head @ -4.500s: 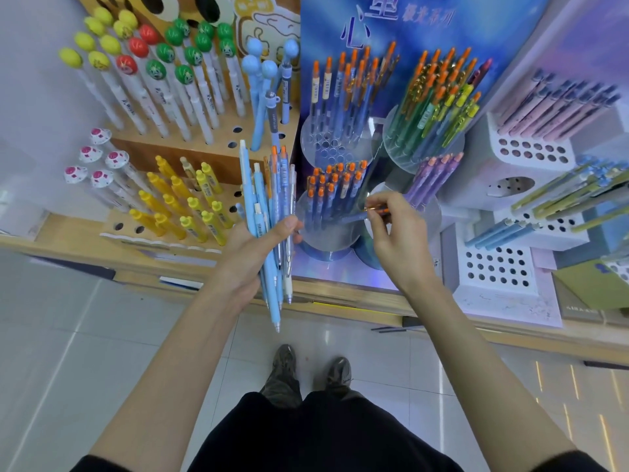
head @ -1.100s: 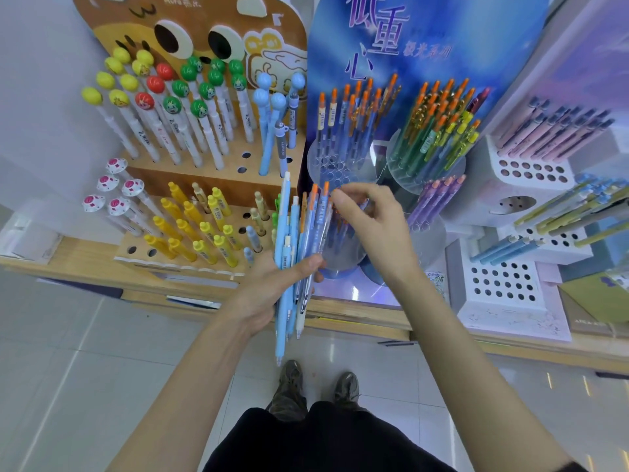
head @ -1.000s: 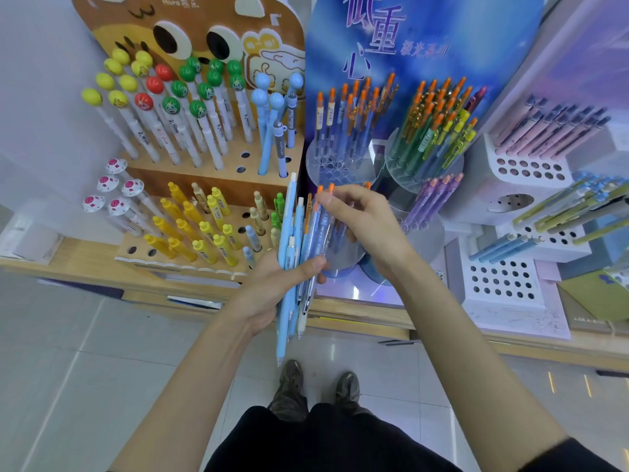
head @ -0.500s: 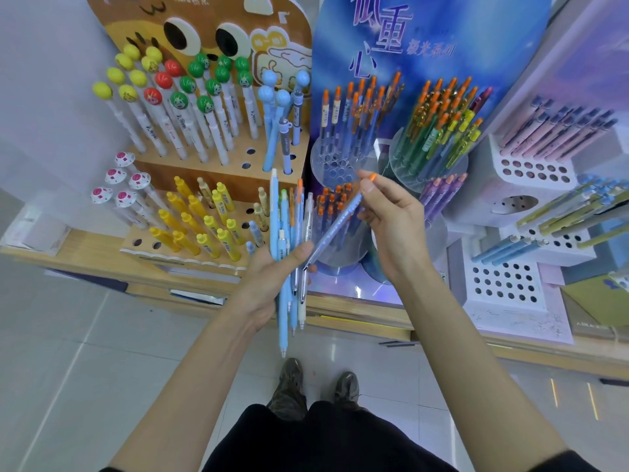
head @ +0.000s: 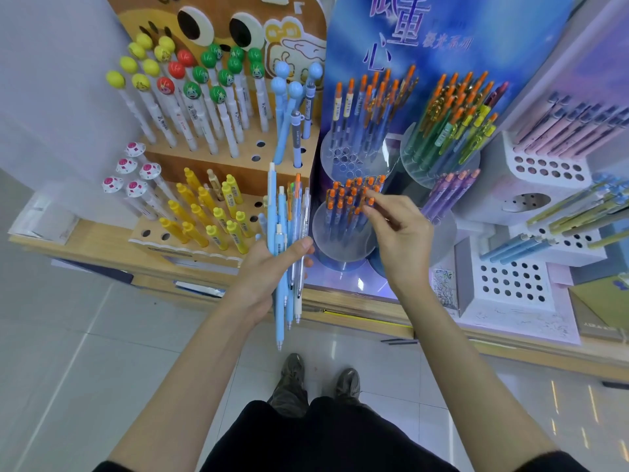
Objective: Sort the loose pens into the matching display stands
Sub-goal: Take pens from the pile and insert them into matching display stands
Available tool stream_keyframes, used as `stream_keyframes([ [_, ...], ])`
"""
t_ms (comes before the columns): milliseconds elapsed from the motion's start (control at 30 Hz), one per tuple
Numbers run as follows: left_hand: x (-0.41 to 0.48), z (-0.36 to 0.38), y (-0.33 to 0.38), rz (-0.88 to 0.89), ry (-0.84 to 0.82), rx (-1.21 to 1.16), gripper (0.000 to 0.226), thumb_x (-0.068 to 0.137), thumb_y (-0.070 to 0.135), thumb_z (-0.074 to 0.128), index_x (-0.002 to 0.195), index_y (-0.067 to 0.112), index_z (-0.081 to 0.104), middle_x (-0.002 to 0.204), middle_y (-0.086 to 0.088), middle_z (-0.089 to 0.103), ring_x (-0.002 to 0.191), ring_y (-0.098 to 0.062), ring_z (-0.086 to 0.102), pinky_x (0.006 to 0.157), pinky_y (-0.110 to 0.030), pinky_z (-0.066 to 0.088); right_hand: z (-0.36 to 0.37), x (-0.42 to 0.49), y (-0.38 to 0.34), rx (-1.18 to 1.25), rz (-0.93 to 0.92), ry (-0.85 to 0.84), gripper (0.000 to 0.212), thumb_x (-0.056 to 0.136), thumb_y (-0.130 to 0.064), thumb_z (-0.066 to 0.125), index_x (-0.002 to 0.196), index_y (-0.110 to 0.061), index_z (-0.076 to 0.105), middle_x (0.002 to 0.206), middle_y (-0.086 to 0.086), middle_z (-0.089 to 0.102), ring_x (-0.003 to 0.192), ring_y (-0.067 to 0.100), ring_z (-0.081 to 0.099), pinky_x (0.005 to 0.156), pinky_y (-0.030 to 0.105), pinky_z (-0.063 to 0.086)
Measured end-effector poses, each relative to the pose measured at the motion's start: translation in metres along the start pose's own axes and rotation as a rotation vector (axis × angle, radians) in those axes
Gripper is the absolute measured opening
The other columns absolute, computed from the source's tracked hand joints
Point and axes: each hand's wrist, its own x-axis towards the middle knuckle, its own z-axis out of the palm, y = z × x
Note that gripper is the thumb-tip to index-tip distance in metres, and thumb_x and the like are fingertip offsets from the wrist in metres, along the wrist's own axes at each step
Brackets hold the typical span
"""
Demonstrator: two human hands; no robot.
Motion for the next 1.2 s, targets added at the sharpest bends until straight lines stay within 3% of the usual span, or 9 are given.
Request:
stream_keyframes([
  [100,0.0,0.0,0.001,0.004,-0.007,0.002,0.01,0.087,0.015,0.064,0.097,0.012,0.062,0.063,0.009,0.068,0.06,-0.005,0.064,0.053,-0.022,0.053,0.001,-0.008,0.002,0.022,0.045,0.059,0.019,0.085,-0.007,0.067,0.102,-0.014,0.071,0.091,-0.012,0.063,0.086,0.015,0.065,0.08,0.02,0.049],
  [167,0.0,-0.001,0.001,0.004,-0.009,-0.004,0.013,0.087,0.015,0.064,0.099,0.011,0.061,0.063,0.009,0.068,0.06,-0.005,0.064,0.054,-0.022,0.053,0.0,-0.011,0.003,0.058,0.099,0.124,0.019,0.085,-0.006,0.067,0.1,-0.017,0.07,0.091,-0.006,0.065,0.087,0.018,0.066,0.08,0.02,0.05],
  [233,-0.001,-0.003,0.001,0.007,-0.012,-0.008,0.018,0.087,0.015,0.064,0.103,0.01,0.061,0.064,0.009,0.068,0.06,-0.005,0.064,0.053,-0.021,0.052,-0.001,-0.015,0.002,0.054,0.115,0.175,0.016,0.085,-0.007,0.067,0.1,-0.015,0.069,0.092,0.003,0.067,0.087,0.015,0.066,0.08,0.02,0.051],
  [400,-0.001,-0.005,0.001,0.004,-0.022,-0.022,0.025,0.087,0.015,0.064,0.109,0.006,0.059,0.068,0.007,0.068,0.061,-0.005,0.065,0.055,-0.02,0.052,0.004,-0.026,-0.001,0.027,0.095,0.205,0.015,0.085,-0.009,0.068,0.1,-0.008,0.071,0.089,0.001,0.066,0.082,0.003,0.063,0.078,0.015,0.049],
  [667,0.0,-0.014,0.002,-0.004,-0.051,-0.032,0.015,0.087,0.015,0.064,0.101,0.012,0.06,0.064,0.009,0.068,0.061,-0.005,0.065,0.052,-0.021,0.051,0.019,-0.026,-0.001,-0.086,-0.065,0.225,0.017,0.085,-0.005,0.067,0.101,-0.001,0.07,0.089,-0.001,0.063,0.082,-0.011,0.058,0.078,0.012,0.048],
  [1067,0.005,-0.025,0.004,-0.011,-0.099,-0.008,0.018,0.086,0.019,0.065,0.103,0.014,0.061,0.07,0.006,0.068,0.063,-0.005,0.065,0.054,-0.022,0.052,0.027,-0.037,0.004,-0.214,-0.146,0.193,0.015,0.086,-0.005,0.064,0.098,0.003,0.069,0.087,0.008,0.066,0.079,0.012,0.059,0.075,0.013,0.047],
  [1200,0.008,-0.027,0.005,-0.012,-0.123,0.013,0.01,0.087,0.019,0.065,0.096,0.016,0.062,0.068,0.008,0.068,0.062,-0.006,0.064,0.053,-0.022,0.052,0.037,-0.027,0.003,-0.314,-0.229,0.168,0.015,0.085,-0.004,0.066,0.097,0.005,0.068,0.082,0.014,0.066,0.071,0.024,0.062,0.067,0.029,0.051],
])
